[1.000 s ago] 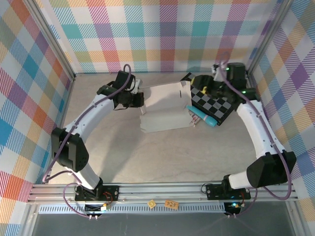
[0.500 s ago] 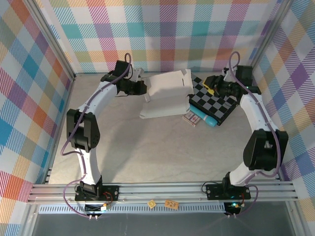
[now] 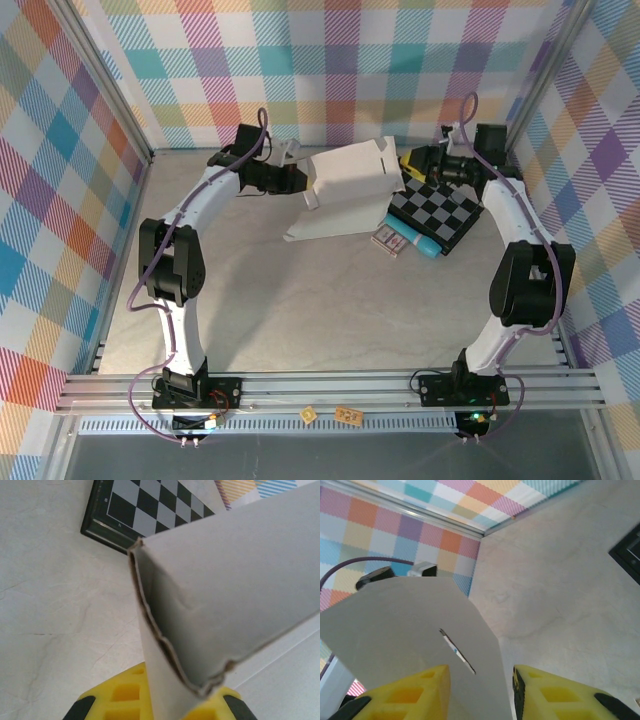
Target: Fold the paper box
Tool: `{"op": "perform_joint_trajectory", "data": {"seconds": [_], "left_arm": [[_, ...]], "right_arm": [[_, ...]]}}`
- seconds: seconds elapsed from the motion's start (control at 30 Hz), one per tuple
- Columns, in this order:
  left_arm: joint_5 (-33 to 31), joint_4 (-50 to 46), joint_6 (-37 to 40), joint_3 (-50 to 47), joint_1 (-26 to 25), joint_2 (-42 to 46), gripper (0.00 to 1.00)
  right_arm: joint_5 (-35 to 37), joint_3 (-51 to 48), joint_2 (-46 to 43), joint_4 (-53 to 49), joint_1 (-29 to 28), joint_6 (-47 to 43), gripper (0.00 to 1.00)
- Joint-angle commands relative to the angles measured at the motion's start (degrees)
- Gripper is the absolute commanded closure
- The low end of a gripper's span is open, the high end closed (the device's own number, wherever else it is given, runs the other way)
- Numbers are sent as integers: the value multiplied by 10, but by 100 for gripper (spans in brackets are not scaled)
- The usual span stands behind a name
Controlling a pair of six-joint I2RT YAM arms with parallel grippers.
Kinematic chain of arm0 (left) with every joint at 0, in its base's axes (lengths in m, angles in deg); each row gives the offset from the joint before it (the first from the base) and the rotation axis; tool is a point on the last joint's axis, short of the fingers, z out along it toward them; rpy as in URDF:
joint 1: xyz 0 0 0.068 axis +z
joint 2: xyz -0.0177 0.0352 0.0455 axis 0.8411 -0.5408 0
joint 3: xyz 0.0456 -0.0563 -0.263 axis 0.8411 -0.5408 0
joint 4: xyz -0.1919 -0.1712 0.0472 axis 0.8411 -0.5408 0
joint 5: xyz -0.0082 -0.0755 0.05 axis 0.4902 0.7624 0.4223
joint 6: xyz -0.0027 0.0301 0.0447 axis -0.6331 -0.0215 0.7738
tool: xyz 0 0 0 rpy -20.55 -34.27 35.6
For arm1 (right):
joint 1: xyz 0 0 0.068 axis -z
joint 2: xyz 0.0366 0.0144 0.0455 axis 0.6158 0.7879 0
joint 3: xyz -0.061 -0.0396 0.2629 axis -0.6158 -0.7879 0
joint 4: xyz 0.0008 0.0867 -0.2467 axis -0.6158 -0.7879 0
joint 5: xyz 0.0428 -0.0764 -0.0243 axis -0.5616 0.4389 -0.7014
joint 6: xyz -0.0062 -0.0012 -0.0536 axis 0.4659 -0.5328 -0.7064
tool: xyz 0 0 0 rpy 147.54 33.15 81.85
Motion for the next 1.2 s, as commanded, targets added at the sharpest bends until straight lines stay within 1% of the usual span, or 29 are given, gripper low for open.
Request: {"op": "perform_joint_trajectory", "data": {"seconds": [0.0, 0.13, 0.27, 0.63, 0.87, 1.0, 1.17], "left_arm": [[39, 11, -12, -6, 6, -9, 100], [49, 19, -21, -11, 5, -10, 100], [50, 13, -24, -9, 5, -14, 100], [34, -10, -22, -14, -4, -7, 100], [29, -15, -18, -17, -8, 6, 100], [24, -18, -16, -24, -14, 20, 100], [17, -25, -11, -31, -20, 33, 100]], "right_arm": [[-48, 13, -10, 14, 1, -31, 62], [-47, 25, -8, -15, -11, -56, 63], [-44, 26, -13, -12, -15, -53, 63], [-30, 38, -21, -36, -31, -77, 63], [2, 61, -13, -78, -51, -113, 62], [15, 60, -13, -77, -54, -116, 62], [50, 75, -13, -111, -72, -149, 59]]}}
